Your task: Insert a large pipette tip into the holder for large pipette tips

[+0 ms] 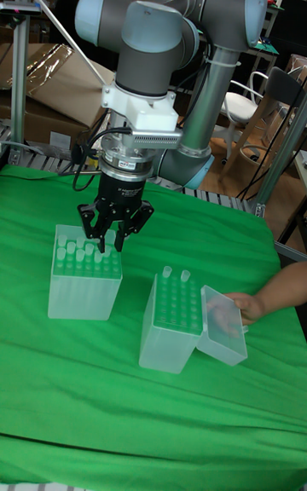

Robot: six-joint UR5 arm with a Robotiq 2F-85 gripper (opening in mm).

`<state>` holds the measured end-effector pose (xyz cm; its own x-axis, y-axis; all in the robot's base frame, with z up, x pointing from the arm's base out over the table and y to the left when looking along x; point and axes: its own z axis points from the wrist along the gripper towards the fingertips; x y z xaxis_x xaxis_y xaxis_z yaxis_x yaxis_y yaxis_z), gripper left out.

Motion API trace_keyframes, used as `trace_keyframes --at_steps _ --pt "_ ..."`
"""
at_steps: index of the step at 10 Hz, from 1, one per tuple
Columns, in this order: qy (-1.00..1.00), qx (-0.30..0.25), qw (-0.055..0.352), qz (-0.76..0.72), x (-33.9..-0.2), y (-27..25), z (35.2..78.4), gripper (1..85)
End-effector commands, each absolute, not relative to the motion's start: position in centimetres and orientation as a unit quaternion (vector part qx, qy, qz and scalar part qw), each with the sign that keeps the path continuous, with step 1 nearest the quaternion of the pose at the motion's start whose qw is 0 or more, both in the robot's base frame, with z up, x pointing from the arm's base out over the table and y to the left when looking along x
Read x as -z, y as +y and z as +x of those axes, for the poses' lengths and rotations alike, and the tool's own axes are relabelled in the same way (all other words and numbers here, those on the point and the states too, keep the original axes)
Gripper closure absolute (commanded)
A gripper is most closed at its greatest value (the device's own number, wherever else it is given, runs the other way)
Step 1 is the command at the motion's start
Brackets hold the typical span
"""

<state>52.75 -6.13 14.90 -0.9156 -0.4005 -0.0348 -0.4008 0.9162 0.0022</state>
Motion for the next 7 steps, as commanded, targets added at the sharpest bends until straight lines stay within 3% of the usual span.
trace_keyframes --at_steps 1,7 --pt "0.980 -0.008 0.015 -0.199 -15.38 -5.98 52.58 50.0" --pt "0.980 -0.011 0.017 -0.198 -15.01 -6.00 52.11 50.3"
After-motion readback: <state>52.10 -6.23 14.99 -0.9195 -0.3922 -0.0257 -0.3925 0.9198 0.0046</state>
